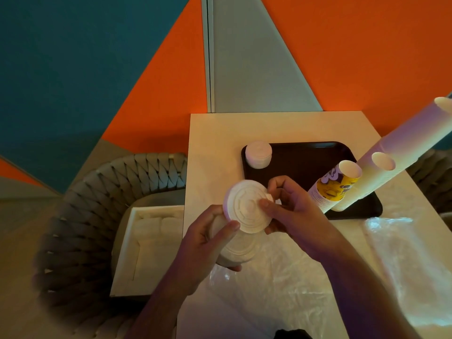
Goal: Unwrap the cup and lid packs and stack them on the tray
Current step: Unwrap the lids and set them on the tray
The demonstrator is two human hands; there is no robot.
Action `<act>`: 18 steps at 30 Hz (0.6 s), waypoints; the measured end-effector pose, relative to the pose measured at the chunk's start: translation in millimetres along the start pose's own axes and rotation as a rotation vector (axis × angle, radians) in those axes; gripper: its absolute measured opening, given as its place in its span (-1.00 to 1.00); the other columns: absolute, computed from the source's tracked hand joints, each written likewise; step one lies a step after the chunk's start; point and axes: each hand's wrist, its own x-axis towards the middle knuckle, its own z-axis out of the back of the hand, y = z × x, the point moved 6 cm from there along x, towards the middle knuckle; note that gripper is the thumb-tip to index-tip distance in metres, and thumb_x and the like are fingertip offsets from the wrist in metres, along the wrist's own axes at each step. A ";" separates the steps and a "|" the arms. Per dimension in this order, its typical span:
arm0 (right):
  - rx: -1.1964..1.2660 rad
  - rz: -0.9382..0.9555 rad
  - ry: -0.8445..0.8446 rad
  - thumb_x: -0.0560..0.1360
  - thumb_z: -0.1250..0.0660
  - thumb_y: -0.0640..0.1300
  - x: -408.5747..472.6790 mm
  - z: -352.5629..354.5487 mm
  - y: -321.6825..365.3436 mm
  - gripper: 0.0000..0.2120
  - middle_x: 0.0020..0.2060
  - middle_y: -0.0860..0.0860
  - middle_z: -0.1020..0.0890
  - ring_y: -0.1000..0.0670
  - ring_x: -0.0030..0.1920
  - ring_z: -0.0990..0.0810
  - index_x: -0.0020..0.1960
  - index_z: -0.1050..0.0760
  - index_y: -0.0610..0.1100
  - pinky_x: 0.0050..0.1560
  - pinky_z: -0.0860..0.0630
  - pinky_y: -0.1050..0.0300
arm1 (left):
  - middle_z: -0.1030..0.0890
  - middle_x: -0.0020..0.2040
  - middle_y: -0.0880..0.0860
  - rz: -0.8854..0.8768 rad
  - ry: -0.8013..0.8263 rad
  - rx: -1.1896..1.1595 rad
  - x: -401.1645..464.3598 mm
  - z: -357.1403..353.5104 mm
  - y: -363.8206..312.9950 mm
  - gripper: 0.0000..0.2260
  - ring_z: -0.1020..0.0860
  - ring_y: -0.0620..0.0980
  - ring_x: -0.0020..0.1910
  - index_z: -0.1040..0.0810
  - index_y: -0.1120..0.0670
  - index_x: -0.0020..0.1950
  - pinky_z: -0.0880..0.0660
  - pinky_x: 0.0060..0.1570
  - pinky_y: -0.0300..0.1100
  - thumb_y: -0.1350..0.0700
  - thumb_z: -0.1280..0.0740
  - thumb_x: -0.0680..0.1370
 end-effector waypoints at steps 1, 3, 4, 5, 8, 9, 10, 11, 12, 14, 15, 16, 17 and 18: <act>-0.076 0.011 0.008 0.48 -0.49 -0.27 -0.9 0.3 -0.3 -0.75 0.00 -0.08 -0.59 -0.04 -0.11 -0.69 0.00 -0.45 -0.07 -0.27 -0.62 0.09 | -0.62 0.05 -0.19 0.005 -0.003 0.000 0.5 0.4 1.3 -0.85 -0.61 -0.13 0.08 -0.63 -0.19 0.05 -0.66 -0.31 0.14 0.02 -0.40 0.51; -0.286 0.024 0.016 0.35 -0.63 -0.20 -3.4 0.0 -3.4 -0.56 0.13 0.08 -0.56 -0.05 0.05 -0.66 0.06 -0.47 0.06 -0.11 -0.68 0.00 | -0.62 0.05 -0.16 0.019 -0.014 0.021 2.0 0.6 3.8 -0.85 -0.63 -0.08 0.08 -0.63 -0.19 0.06 -0.66 -0.32 0.14 -0.02 -0.41 0.51; -0.408 0.058 0.020 0.29 -0.67 -0.13 -4.5 -1.2 -3.7 -0.48 0.19 0.16 -0.51 -0.04 0.12 -0.62 0.09 -0.46 0.12 -0.05 -0.68 0.00 | -0.63 0.05 -0.14 0.026 -0.023 0.043 2.9 0.4 5.3 -0.84 -0.63 -0.05 0.09 -0.62 -0.19 0.05 -0.66 -0.32 0.15 -0.02 -0.41 0.48; -0.522 0.121 0.028 0.24 -0.69 -0.05 -5.1 -4.1 -3.0 -0.42 0.24 0.22 -0.45 -0.02 0.18 -0.57 0.11 -0.44 0.17 -0.01 -0.66 0.03 | -0.63 0.05 -0.13 0.031 -0.029 0.072 3.8 0.1 6.4 -0.82 -0.64 -0.03 0.08 -0.62 -0.19 0.05 -0.65 -0.33 0.16 -0.03 -0.40 0.46; -0.703 0.284 0.024 0.20 -0.65 0.19 -3.5 -8.1 -4.0 -0.37 0.28 0.27 -0.40 0.00 0.26 -0.49 0.14 -0.41 0.15 0.04 -0.61 0.02 | -0.63 0.04 -0.12 0.043 -0.020 0.130 7.6 -4.2 11.4 -0.83 -0.64 -0.03 0.07 -0.61 -0.19 0.05 -0.65 -0.34 0.16 -0.04 -0.40 0.47; -0.710 0.290 0.013 0.20 -0.63 0.23 -2.0 -7.5 -6.0 -0.37 0.27 0.28 -0.41 0.01 0.27 -0.49 0.13 -0.41 0.15 0.05 -0.60 -0.02 | -0.63 0.04 -0.12 0.051 -0.017 0.135 7.8 -4.9 12.8 -0.84 -0.64 -0.04 0.07 -0.61 -0.19 0.05 -0.65 -0.34 0.17 -0.04 -0.39 0.47; -0.705 0.284 0.004 0.19 -0.62 0.24 -0.4 -5.8 -8.6 -0.38 0.26 0.28 -0.43 0.03 0.27 -0.49 0.12 -0.41 0.15 0.06 -0.60 -0.04 | -0.63 0.03 -0.12 0.062 -0.016 0.136 8.1 -5.8 13.7 -0.84 -0.64 -0.03 0.06 -0.61 -0.19 0.05 -0.65 -0.34 0.18 -0.03 -0.39 0.48; -0.687 0.275 -0.005 0.19 -0.61 0.23 2.1 -3.2 -11.1 -0.40 0.25 0.28 -0.45 0.04 0.27 -0.49 0.11 -0.42 0.16 0.06 -0.60 -0.04 | -0.64 0.03 -0.11 0.069 -0.018 0.135 8.3 -6.3 14.5 -0.84 -0.65 -0.02 0.04 -0.61 -0.17 0.05 -0.65 -0.34 0.19 -0.01 -0.40 0.49; -0.652 0.264 -0.018 0.18 -0.60 0.20 4.8 1.1 -13.1 -0.42 0.25 0.26 -0.48 0.03 0.26 -0.50 0.10 -0.43 0.17 0.05 -0.60 -0.04 | -0.63 0.02 -0.11 0.073 -0.026 0.130 8.6 -6.8 15.0 -0.85 -0.66 -0.01 0.00 -0.61 -0.13 0.05 -0.65 -0.34 0.21 0.01 -0.41 0.49; -0.551 0.224 -0.091 0.17 -0.60 0.17 15.5 20.6 -21.3 -0.44 0.24 0.21 -0.52 0.02 0.21 -0.54 0.09 -0.44 0.18 0.01 -0.62 -0.01 | -0.60 -0.01 -0.14 0.091 -0.075 0.110 10.6 -5.9 17.5 -0.85 -0.66 -0.01 -0.06 -0.59 -0.06 0.03 -0.64 -0.33 0.23 0.10 -0.45 0.49; -0.526 0.203 -0.157 0.17 -0.59 0.17 22.5 33.7 -25.9 -0.45 0.23 0.17 -0.53 0.03 0.19 -0.56 0.08 -0.44 0.18 -0.01 -0.63 0.01 | -0.58 -0.02 -0.17 0.100 -0.106 0.106 11.3 -4.6 19.4 -0.82 -0.65 -0.03 -0.06 -0.58 -0.05 0.02 -0.64 -0.32 0.23 0.16 -0.47 0.49; -0.538 0.186 -0.236 0.17 -0.59 0.18 30.5 48.0 -31.4 -0.45 0.22 0.15 -0.53 0.03 0.19 -0.55 0.07 -0.44 0.18 -0.01 -0.62 0.03 | -0.57 -0.02 -0.20 0.101 -0.133 0.110 11.8 -3.4 20.9 -0.78 -0.64 -0.05 -0.05 -0.58 -0.07 0.03 -0.65 -0.32 0.22 0.21 -0.48 0.49; -0.585 0.166 -0.305 0.17 -0.59 0.17 39.3 61.8 -37.9 -0.45 0.22 0.13 -0.52 0.03 0.19 -0.52 0.08 -0.44 0.17 -0.02 -0.59 0.06 | -0.56 0.00 -0.24 0.096 -0.158 0.122 12.2 -2.5 22.0 -0.73 -0.63 -0.07 -0.02 -0.59 -0.10 0.05 -0.65 -0.31 0.19 0.23 -0.49 0.48; -0.645 0.132 -0.353 0.20 -0.61 0.14 48.8 74.0 -46.5 -0.44 0.22 0.11 -0.49 0.02 0.20 -0.49 0.10 -0.44 0.13 -0.03 -0.54 0.13 | -0.56 0.04 -0.26 0.083 -0.181 0.133 12.3 -1.7 21.8 -0.69 -0.61 -0.07 0.02 -0.59 -0.13 0.08 -0.66 -0.32 0.16 0.21 -0.52 0.47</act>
